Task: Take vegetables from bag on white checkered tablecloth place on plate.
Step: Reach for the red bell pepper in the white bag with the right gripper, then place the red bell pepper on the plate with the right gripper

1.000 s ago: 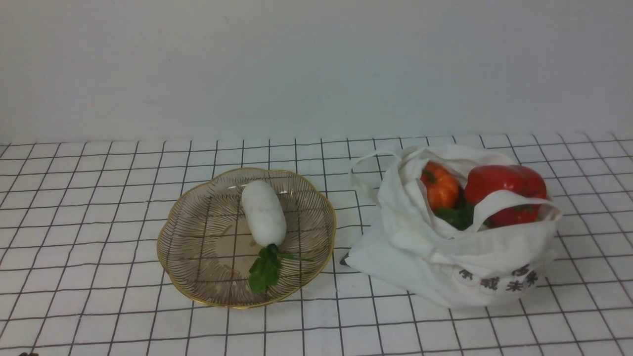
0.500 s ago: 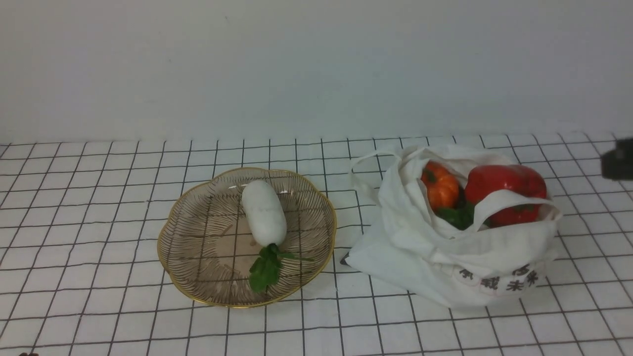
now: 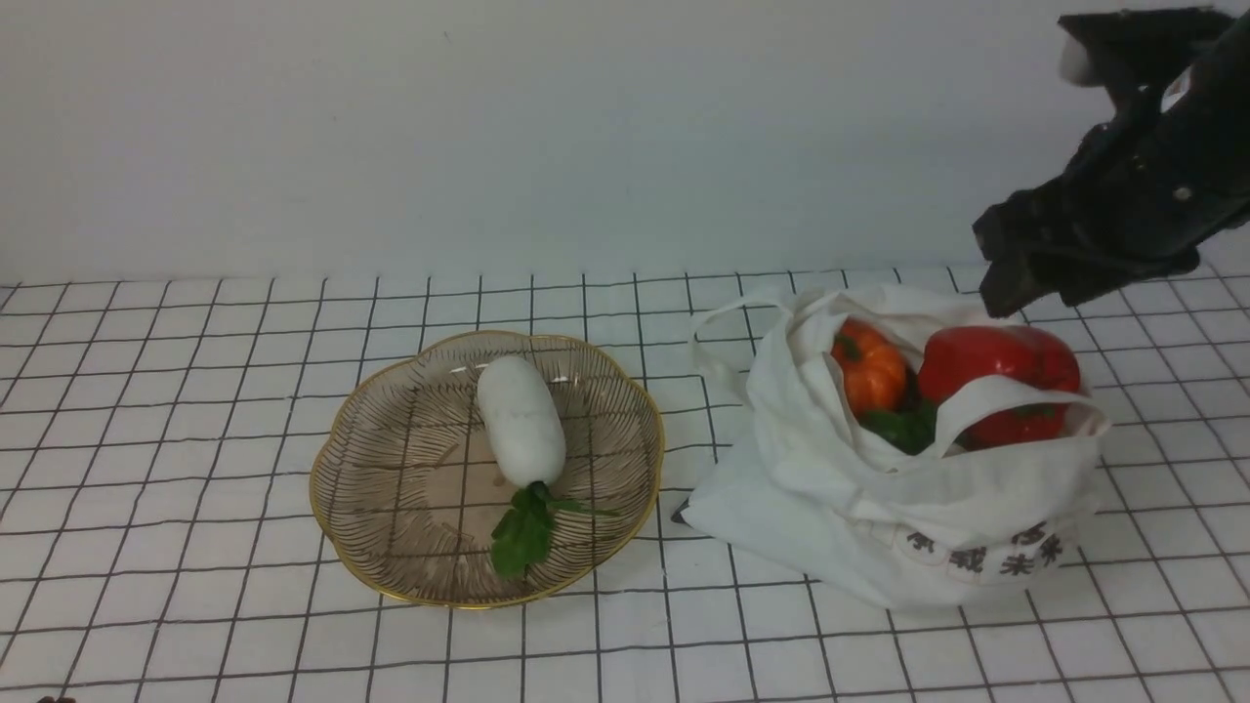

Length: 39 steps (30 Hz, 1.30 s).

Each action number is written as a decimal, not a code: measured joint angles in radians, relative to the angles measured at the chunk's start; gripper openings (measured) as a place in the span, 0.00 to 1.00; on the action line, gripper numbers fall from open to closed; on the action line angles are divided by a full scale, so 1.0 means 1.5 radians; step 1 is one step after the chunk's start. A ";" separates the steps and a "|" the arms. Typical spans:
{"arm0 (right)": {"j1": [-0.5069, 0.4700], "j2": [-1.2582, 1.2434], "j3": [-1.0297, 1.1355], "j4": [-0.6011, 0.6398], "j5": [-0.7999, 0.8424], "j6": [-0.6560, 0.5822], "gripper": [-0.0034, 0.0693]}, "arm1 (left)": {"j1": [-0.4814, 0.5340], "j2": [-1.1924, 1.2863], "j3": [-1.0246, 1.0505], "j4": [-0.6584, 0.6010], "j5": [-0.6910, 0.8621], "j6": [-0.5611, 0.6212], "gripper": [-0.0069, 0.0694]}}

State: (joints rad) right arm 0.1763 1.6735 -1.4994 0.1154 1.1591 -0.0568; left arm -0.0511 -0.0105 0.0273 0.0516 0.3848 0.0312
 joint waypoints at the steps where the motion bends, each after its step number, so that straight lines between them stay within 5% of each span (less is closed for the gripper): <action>1: 0.000 0.002 0.000 -0.001 -0.001 0.002 0.72 | 0.000 0.000 0.000 0.000 0.000 0.000 0.08; 4: 0.001 0.031 0.000 -0.003 -0.003 0.013 0.92 | 0.000 0.000 0.000 0.000 0.000 0.000 0.08; 8: 0.007 0.056 0.000 -0.003 -0.004 0.013 0.99 | 0.000 0.000 0.000 0.000 0.000 0.000 0.08; 13: 0.011 0.077 -0.001 -0.016 0.004 0.013 1.00 | 0.000 0.000 0.000 0.000 0.000 0.000 0.08; 18: 0.011 0.080 -0.002 -0.018 0.008 0.013 0.88 | 0.000 0.000 0.000 0.000 0.000 0.000 0.08; 29: 0.013 -0.044 -0.002 -0.007 -0.004 0.013 0.88 | 0.000 0.000 0.000 0.000 0.000 0.000 0.08; 39: 0.090 -0.148 -0.002 0.137 -0.130 -0.092 0.88 | 0.000 0.000 0.000 0.000 0.000 0.000 0.08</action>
State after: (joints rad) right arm 0.3113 1.4521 -1.5024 0.3214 0.9641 -0.1952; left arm -0.0511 -0.0105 0.0273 0.0516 0.3848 0.0312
